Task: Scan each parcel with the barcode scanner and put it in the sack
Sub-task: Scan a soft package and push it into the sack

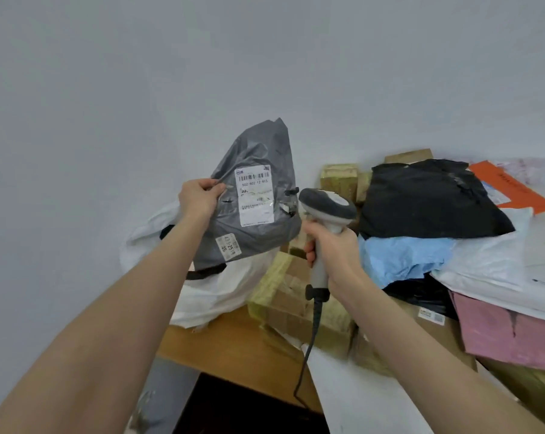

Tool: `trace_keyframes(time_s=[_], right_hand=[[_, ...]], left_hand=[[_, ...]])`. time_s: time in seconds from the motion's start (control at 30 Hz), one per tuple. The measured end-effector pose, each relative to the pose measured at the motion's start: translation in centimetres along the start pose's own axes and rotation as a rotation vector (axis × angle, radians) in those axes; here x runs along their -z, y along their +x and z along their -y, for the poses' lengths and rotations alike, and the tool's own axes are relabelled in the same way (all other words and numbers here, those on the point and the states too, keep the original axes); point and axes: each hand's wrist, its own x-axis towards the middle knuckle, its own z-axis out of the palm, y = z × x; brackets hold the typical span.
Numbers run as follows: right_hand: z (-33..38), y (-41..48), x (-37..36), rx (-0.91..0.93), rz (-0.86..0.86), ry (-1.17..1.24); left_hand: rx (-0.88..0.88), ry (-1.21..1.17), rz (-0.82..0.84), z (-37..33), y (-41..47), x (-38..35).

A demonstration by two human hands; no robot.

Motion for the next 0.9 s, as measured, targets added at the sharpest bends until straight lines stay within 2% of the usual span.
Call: trace_keyframes(time_s=[0.17,0.27,0.37,0.53,0.63,0.7,0.8,0.9], right_hand=[[-3.2,3.1,-6.8,-0.022,-0.001,-0.020],[-5.7,5.9,-11.9,-0.042,-0.042,-0.050],[-8.2,8.6,-17.0,-0.058,-0.052,-0.072],[-11.2,12.4,-22.0,-0.114,-0.101,-0.093],[-12.4,14.2,-23.2,-0.141,-0.142,-0.119],[-13.1,15.3,-23.7,-0.151,-0.164,-0.136],[-14.0,16.8,-24.1,-0.176,-0.183,-0.139],[-14.6,18.0,-24.4,-0.212,-0.189,-0.127]], left_hand=[[-0.051,0.215,-0.108,4.3,6.6,5.1],[-0.100,0.325,-0.091,8.4,11.0,6.6],[-0.118,0.400,-0.008,13.0,15.3,7.1],[-0.010,0.474,0.284,19.4,20.4,5.3],[-0.021,0.536,0.344,22.0,21.5,3.5],[-0.091,0.670,0.325,23.6,21.9,2.4],[-0.348,1.061,0.383,25.6,21.5,0.7],[-0.537,1.084,0.483,26.5,19.6,-1.4]])
